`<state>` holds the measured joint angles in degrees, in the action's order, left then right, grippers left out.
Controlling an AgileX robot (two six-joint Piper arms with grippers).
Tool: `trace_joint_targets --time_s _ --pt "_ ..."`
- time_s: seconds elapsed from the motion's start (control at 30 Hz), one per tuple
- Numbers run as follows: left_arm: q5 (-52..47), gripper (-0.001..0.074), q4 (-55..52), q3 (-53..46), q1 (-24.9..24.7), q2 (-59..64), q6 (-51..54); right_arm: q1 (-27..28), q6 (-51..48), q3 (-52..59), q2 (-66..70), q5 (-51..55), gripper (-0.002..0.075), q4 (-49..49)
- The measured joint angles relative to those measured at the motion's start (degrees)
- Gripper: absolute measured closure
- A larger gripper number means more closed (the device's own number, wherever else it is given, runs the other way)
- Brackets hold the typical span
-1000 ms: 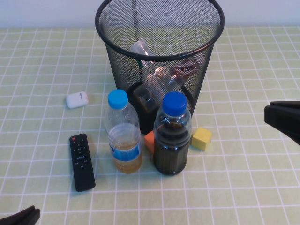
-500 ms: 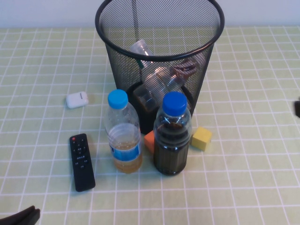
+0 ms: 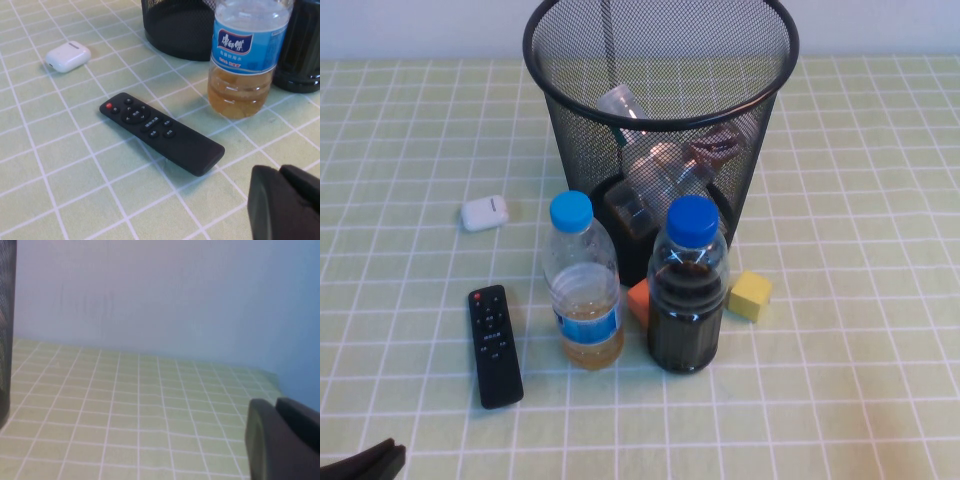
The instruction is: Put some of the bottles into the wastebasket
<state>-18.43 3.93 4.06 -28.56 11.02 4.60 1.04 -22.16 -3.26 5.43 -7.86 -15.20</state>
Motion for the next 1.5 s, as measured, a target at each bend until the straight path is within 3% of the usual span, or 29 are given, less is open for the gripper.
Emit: trace_joint_targets --time_s 0.23,0.73,0.83,0.93,1.13,1.5 --pt "0.0 0.0739 0.0 0.0 0.0 0.0 0.0 -0.1 0.1 3.4 -7.6 0.4 0.0726 -0.1" --pt "0.0 0.0739 0.0 0.0 0.0 0.0 0.0 -0.1 0.2 4.6 -7.6 0.4 0.0727 -3.3" --pt "0.0 0.0739 0.0 0.0 0.0 0.0 0.0 -0.1 4.7 4.8 -7.6 4.7 0.0727 7.3" --pt "0.0 0.0739 0.0 0.0 0.0 0.0 0.0 -0.1 17.3 4.8 -7.6 10.2 0.0727 15.9" --pt "-0.1 0.0739 0.0 0.0 0.0 0.0 0.0 -0.1 18.0 4.8 -7.6 26.2 0.0726 16.5" --pt "-0.1 0.0739 0.0 0.0 0.0 0.0 0.0 -0.1 18.0 4.8 -7.6 26.8 0.0726 16.4"
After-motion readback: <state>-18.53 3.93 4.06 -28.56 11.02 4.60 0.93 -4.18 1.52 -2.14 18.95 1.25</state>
